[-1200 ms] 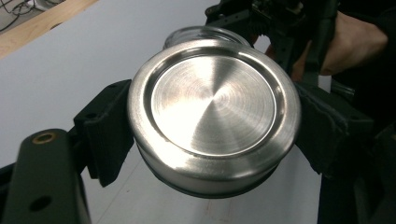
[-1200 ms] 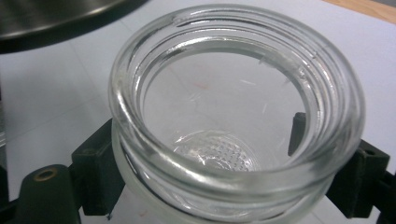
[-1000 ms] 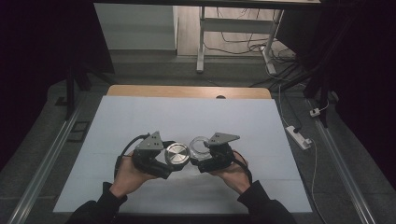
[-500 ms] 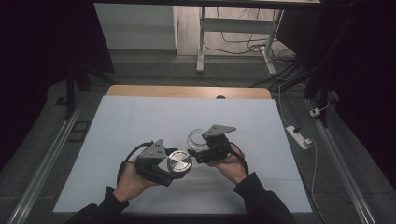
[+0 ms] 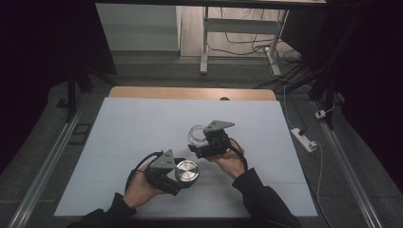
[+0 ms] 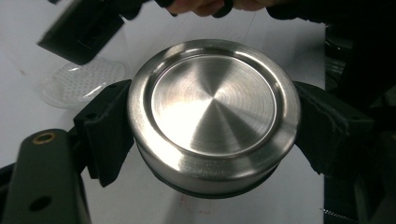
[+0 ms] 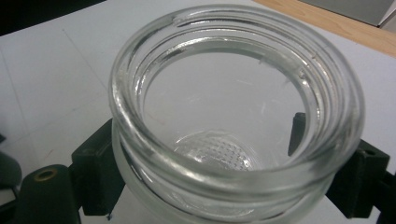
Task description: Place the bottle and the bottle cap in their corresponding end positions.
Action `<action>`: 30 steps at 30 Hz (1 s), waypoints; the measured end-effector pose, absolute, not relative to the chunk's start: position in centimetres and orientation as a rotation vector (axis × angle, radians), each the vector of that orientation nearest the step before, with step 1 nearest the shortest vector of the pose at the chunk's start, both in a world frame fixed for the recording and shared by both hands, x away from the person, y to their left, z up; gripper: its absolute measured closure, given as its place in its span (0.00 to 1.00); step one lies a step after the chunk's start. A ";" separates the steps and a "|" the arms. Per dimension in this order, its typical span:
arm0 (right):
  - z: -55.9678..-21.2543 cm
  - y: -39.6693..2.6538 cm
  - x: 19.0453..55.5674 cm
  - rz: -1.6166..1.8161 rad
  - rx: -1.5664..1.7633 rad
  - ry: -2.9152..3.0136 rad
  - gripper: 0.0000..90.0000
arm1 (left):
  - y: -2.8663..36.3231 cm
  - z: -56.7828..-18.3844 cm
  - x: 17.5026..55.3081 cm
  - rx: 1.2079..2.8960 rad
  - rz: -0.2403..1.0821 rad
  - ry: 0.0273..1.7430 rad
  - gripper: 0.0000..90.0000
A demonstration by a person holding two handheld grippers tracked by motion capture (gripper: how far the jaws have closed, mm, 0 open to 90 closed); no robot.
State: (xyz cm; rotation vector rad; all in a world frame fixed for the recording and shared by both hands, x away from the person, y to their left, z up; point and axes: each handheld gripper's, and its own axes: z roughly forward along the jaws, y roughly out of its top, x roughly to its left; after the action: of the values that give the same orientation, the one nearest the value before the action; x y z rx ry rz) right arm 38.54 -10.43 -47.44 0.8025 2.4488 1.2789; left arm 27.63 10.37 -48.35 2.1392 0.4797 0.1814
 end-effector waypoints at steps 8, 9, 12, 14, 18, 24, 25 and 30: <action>-48.0 -9.9 40.2 1.249 0.830 2.439 0.16 | 9.2 -50.1 28.3 2.176 0.182 0.471 0.22; -48.0 -9.9 40.2 1.249 0.830 2.439 0.16 | 9.0 -50.3 28.4 2.177 0.183 0.471 0.22; -48.4 -9.6 40.7 1.238 0.833 2.437 0.16 | 8.7 -50.9 28.6 2.197 0.184 0.472 0.22; -48.6 -9.4 41.1 1.231 0.839 2.437 0.16 | 8.5 -51.4 28.9 2.215 0.189 0.473 0.21; -49.1 -8.9 41.8 1.214 0.842 2.437 0.16 | 8.3 -52.1 29.4 2.236 0.198 0.488 0.22; -49.7 -8.4 42.6 1.207 0.851 2.428 0.16 | 8.1 -52.8 29.9 2.266 0.219 0.503 0.21; -49.9 -8.3 42.8 1.204 0.850 2.427 0.16 | 8.0 -52.9 30.0 2.270 0.223 0.504 0.21; -50.1 -7.9 43.3 1.200 0.859 2.421 0.16 | 7.8 -53.5 30.3 2.307 0.230 0.510 0.21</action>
State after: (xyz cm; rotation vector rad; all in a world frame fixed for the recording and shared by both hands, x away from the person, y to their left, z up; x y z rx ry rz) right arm 43.28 -7.93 -50.11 0.8585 2.4214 1.2000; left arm 30.29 7.84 -53.46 2.3069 0.5102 0.2296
